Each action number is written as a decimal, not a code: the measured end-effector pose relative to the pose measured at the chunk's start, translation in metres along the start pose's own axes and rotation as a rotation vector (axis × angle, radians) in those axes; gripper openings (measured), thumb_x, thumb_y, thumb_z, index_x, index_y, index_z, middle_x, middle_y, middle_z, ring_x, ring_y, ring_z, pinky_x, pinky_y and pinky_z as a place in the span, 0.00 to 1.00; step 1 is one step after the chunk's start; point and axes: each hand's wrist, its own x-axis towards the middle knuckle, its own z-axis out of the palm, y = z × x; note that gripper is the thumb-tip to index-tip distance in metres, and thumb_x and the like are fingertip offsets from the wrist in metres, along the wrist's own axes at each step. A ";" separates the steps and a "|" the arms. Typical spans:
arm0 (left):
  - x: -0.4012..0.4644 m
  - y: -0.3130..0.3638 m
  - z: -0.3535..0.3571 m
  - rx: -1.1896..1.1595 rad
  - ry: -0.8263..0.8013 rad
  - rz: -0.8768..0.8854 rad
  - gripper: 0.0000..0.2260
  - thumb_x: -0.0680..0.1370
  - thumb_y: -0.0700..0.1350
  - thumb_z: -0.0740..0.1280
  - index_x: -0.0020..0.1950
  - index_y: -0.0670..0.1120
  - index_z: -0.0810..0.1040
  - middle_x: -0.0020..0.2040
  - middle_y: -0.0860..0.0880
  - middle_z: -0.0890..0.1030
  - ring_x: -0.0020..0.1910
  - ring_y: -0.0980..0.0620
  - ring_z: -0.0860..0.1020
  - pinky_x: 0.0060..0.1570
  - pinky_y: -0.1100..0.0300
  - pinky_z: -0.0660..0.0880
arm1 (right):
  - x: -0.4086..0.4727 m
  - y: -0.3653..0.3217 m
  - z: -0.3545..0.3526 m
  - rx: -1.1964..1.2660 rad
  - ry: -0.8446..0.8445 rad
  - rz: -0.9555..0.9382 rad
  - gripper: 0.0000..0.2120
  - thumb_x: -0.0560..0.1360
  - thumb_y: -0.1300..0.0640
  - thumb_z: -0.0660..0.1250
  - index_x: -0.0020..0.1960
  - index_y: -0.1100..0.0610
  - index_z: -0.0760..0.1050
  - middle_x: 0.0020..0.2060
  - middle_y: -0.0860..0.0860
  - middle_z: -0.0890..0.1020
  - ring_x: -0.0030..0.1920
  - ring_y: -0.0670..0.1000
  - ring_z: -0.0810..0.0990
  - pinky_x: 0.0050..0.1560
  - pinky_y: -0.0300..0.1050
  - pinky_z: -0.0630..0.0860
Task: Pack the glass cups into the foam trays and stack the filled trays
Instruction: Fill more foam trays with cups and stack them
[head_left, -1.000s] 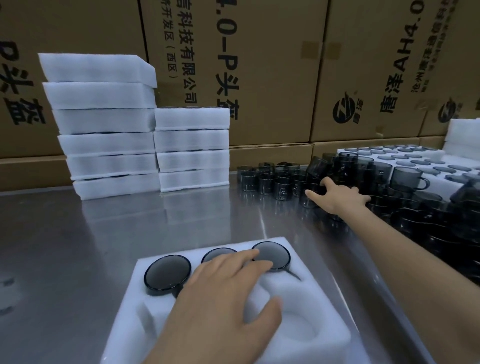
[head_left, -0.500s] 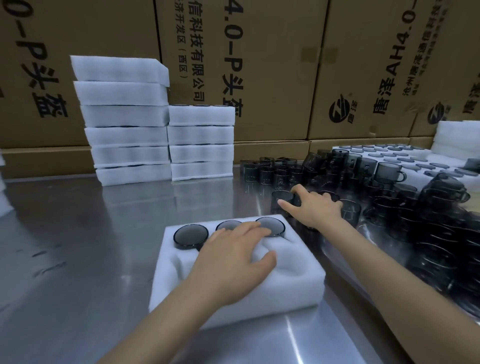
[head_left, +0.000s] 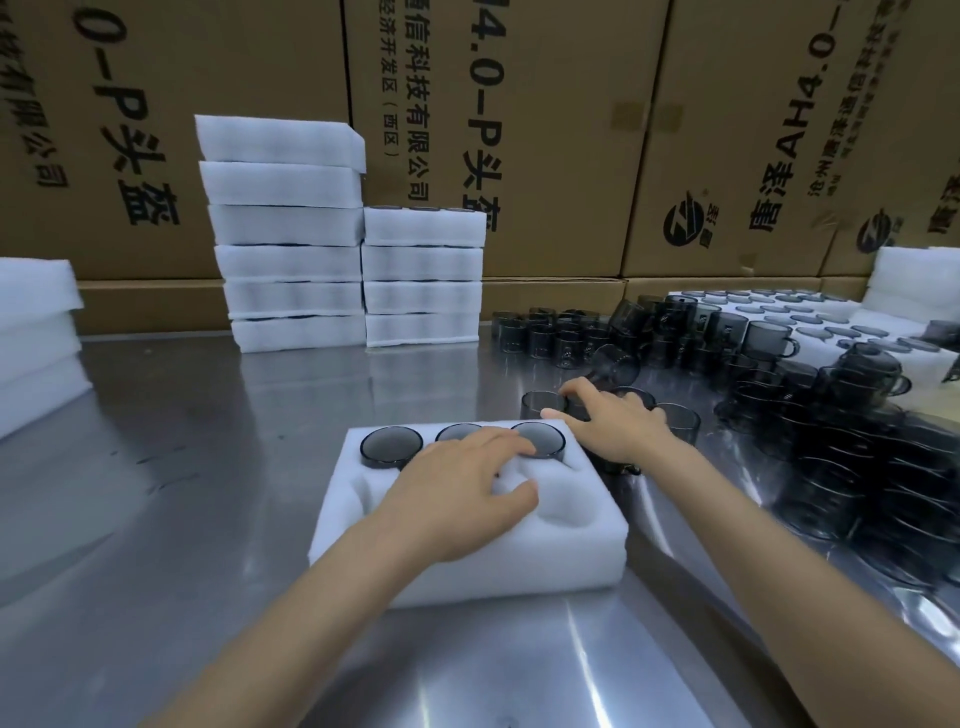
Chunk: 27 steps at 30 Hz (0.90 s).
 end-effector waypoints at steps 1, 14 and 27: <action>-0.003 -0.001 -0.001 0.004 -0.003 0.002 0.19 0.78 0.56 0.58 0.69 0.60 0.67 0.71 0.64 0.65 0.63 0.59 0.68 0.61 0.63 0.62 | 0.000 0.000 -0.004 0.037 -0.060 -0.010 0.27 0.73 0.27 0.46 0.67 0.40 0.60 0.67 0.50 0.71 0.70 0.60 0.61 0.64 0.64 0.57; -0.009 -0.007 0.003 0.017 0.077 0.050 0.19 0.78 0.57 0.56 0.70 0.62 0.65 0.71 0.66 0.62 0.67 0.59 0.64 0.60 0.69 0.53 | 0.104 0.046 -0.029 0.154 0.143 0.205 0.20 0.82 0.47 0.50 0.72 0.48 0.64 0.72 0.59 0.63 0.72 0.61 0.57 0.68 0.56 0.59; -0.007 -0.009 0.007 -0.011 0.125 0.047 0.20 0.77 0.60 0.55 0.70 0.64 0.61 0.70 0.71 0.57 0.66 0.61 0.62 0.62 0.68 0.53 | 0.144 0.046 -0.016 0.086 0.121 0.325 0.31 0.76 0.52 0.64 0.75 0.53 0.56 0.68 0.62 0.65 0.62 0.66 0.70 0.60 0.58 0.73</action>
